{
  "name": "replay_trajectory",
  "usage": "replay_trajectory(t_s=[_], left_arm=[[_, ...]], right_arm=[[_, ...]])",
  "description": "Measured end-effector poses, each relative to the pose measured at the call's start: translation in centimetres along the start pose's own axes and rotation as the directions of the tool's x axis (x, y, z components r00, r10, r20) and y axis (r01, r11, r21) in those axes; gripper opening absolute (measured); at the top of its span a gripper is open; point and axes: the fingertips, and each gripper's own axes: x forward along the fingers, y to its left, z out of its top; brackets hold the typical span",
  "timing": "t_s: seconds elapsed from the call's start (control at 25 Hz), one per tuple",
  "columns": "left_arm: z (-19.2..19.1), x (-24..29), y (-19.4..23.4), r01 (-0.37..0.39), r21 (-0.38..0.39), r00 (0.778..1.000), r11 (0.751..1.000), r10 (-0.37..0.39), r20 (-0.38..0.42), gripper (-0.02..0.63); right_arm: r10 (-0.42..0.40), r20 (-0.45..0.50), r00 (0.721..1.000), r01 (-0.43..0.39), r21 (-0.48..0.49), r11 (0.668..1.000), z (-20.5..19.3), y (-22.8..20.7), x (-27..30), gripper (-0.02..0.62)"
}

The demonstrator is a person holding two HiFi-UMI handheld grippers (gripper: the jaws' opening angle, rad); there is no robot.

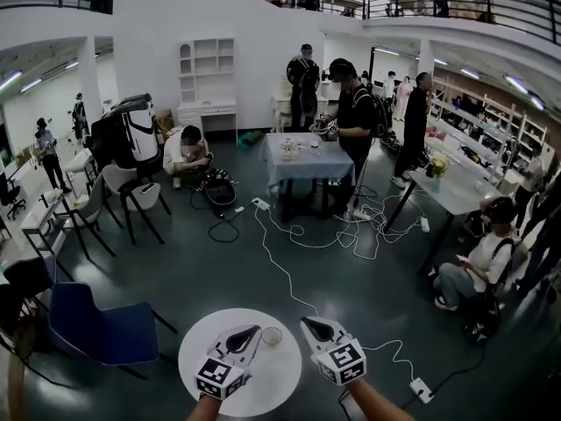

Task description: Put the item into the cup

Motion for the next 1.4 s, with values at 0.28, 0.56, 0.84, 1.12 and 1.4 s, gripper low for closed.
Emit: replay_trajectory(t_s=[0.28, 0.56, 0.84, 1.12, 1.4], left_arm=[[1.3, -1.0, -2.0, -0.022, -0.018, 1.000, 1.000, 0.022, -0.008, 0.017], [1.0, -1.1, -6.3, -0.045, -0.017, 0.999, 0.999, 0.045, -0.001, 0.017], [1.9, -0.8, -11.8, -0.040, -0.017, 0.999, 0.999, 0.040, -0.002, 0.017], [2.5, -1.3, -16.3, -0.074, -0.025, 0.997, 0.997, 0.074, 0.004, 0.016], [2.0, -2.6, -22.2, -0.106, -0.022, 0.994, 0.994, 0.106, -0.005, 0.017]], right_arm=[[0.015, -0.006, 1.000, -0.015, 0.014, 1.000, 0.4, 0.2, -2.5, 0.009], [0.019, 0.002, 1.000, -0.019, 0.005, 1.000, 0.1, -0.4, -7.3, 0.009], [0.011, 0.011, 1.000, -0.011, 0.007, 1.000, -0.2, -1.6, -12.4, 0.009], [0.020, 0.026, 0.999, -0.020, 0.009, 1.000, -0.7, -1.9, -17.0, 0.009], [0.045, 0.030, 0.999, -0.045, 0.010, 0.999, -2.2, -1.1, -22.6, 0.009]])
